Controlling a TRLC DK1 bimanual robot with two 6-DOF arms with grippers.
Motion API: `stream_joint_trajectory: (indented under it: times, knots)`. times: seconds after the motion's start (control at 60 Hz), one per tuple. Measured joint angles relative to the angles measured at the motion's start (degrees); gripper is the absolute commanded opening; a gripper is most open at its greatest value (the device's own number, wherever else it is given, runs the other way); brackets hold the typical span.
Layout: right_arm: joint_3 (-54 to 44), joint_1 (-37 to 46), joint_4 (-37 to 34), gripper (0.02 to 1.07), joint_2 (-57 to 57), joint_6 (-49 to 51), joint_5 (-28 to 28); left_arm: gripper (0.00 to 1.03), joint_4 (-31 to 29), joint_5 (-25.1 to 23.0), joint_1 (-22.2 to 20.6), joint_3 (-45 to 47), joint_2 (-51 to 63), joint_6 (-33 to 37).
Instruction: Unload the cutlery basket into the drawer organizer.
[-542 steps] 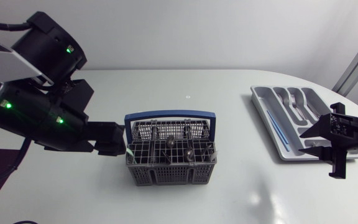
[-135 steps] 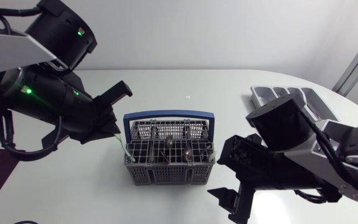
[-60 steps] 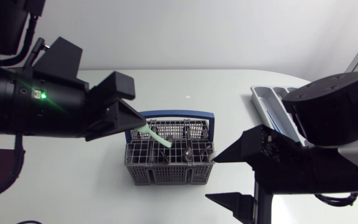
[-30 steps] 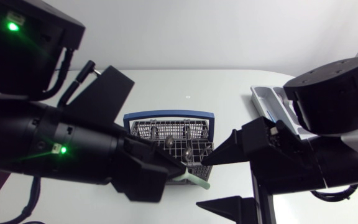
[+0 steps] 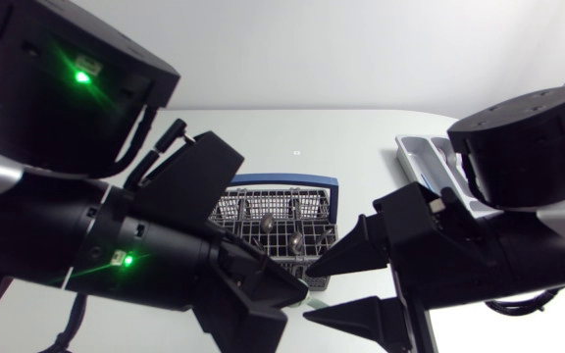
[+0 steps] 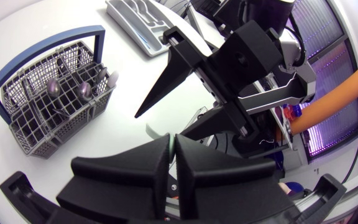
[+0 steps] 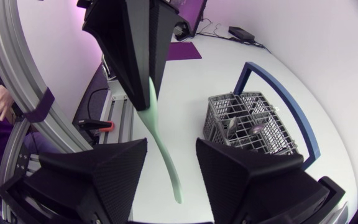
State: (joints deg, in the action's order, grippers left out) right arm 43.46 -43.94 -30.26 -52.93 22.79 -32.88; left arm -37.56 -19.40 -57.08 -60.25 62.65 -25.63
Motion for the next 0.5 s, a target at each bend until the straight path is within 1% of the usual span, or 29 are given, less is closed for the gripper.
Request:
stream_joint_trajectory:
  times: [0.017, 0.05, 0.1, 0.217, 0.3, 0.417, 0.433, 0.5]
  knots:
    - [0.00, 0.00, 0.09, 0.45, -0.11, 0.00, 0.00, 0.06, 0.02, -0.07, 0.00, 0.00, 0.00, 0.00]
    - [0.00, 0.00, 0.13, 0.42, -0.33, 0.13, -0.02, 0.06, 0.02, -0.11, 0.00, 0.00, 0.00, 0.00]
    - [0.00, 0.00, 0.22, 0.34, -0.63, 0.20, -0.13, 0.06, 0.00, -0.13, 0.00, 0.00, 0.00, 0.00]
    - [0.00, 0.00, 0.35, 0.22, -0.77, 0.37, -0.22, 0.06, 0.07, -0.09, 0.00, 0.00, 0.00, 0.00]
    - [0.00, -0.22, 0.33, 0.20, -0.77, 0.37, -0.37, 0.06, 0.07, -0.04, 0.00, 0.00, 0.00, 0.00]
    - [0.00, -0.26, 0.28, 0.09, -0.77, 0.39, -1.11, 0.07, 0.04, -0.04, 0.24, 0.00, -0.02, 0.00]
    - [0.00, -0.26, 0.28, 0.08, -0.77, 0.42, -1.27, 0.09, 0.04, -0.07, 0.31, 0.00, -0.02, 0.00]
    - [0.00, -0.26, 0.20, 0.08, -0.79, 1.09, -1.70, 0.23, 0.00, -0.13, 0.46, 0.00, -0.02, -0.02]
